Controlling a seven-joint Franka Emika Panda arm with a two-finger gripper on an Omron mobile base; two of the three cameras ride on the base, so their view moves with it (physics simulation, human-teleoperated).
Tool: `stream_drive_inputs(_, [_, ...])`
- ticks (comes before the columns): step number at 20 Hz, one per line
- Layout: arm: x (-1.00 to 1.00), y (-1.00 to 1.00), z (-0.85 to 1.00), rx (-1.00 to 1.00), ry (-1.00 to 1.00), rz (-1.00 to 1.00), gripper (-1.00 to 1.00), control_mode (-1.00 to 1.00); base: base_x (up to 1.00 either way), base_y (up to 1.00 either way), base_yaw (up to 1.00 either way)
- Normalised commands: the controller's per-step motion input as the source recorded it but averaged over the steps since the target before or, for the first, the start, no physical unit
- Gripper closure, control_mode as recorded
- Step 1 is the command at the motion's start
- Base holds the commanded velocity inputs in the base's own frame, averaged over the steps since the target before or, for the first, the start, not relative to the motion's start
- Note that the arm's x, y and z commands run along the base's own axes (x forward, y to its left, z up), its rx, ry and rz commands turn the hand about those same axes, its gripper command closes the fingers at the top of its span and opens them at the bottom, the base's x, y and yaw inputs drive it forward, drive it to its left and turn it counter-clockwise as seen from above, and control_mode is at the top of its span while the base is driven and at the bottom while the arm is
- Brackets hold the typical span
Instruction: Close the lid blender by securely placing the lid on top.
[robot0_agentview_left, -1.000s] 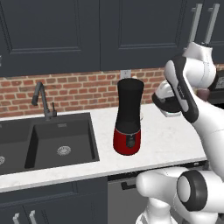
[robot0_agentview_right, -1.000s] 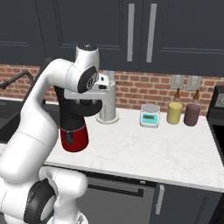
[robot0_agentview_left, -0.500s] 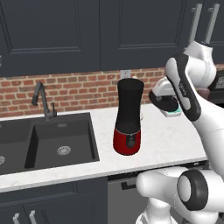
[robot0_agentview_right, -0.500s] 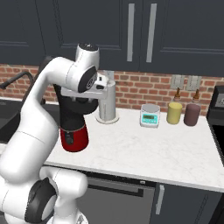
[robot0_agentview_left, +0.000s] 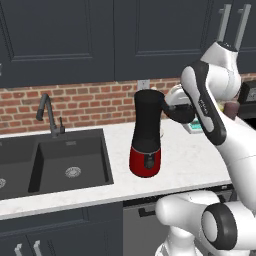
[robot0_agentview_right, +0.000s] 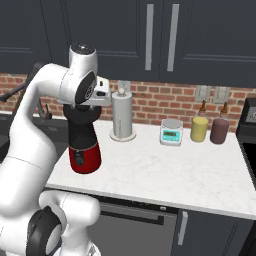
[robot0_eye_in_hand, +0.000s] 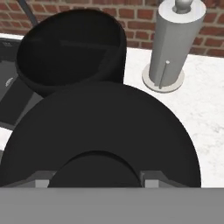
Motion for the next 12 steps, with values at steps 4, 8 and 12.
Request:
stream_drive_inputs(4, [0.01,0.47,0.17,-0.04,0.00,0.00,1.00,-1.00,0.00,0.00,0.00])
stream_drive_inputs(8, [0.00,0.05,0.21,0.00,0.00,0.00,1.00,-1.00,0.00,0.00,0.00])
stream_drive_inputs(12, [0.01,0.11,0.24,0.00,0.00,0.00,1.00,-1.00,0.00,0.00,0.00])
